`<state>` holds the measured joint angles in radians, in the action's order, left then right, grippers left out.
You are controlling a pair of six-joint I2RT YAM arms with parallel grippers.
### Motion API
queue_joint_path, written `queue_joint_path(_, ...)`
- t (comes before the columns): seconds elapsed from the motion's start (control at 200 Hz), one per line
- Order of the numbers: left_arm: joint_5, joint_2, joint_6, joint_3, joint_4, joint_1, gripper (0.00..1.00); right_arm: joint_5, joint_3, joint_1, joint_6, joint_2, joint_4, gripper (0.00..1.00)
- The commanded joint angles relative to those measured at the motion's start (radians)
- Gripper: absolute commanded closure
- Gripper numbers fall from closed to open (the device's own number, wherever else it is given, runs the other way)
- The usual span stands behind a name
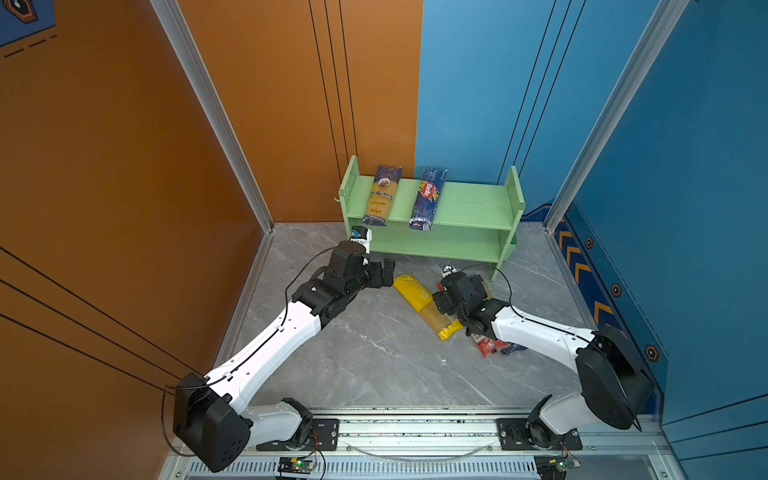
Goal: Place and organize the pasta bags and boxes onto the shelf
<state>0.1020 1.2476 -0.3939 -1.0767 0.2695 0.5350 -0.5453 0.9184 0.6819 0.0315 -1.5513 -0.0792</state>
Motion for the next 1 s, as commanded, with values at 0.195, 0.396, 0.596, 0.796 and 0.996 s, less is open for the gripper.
queue_joint_path(0.195, -0.066, -0.068, -0.072, 0.187, 0.021, -0.055, 0.02, -0.238, 0.163, 0.013, 0.127, -0.214, -0.252, 0.00)
queue_joint_path(0.396, -0.094, -0.066, -0.046, 0.211, 0.110, -0.099, 0.02, -0.246, 0.216, 0.045, 0.202, -0.281, -0.352, 0.00)
queue_joint_path(0.596, -0.106, -0.085, -0.073, 0.267, 0.094, -0.119, 0.02, -0.206, 0.245, 0.093, 0.211, -0.337, -0.396, 0.00)
queue_joint_path(0.796, -0.123, -0.083, -0.090, 0.292, 0.086, -0.127, 0.02, -0.065, 0.259, 0.157, 0.261, -0.356, -0.371, 0.00)
queue_joint_path(0.996, -0.123, -0.085, -0.093, 0.304, 0.086, -0.129, 0.02, 0.109, 0.247, 0.204, 0.246, -0.342, -0.276, 0.00)
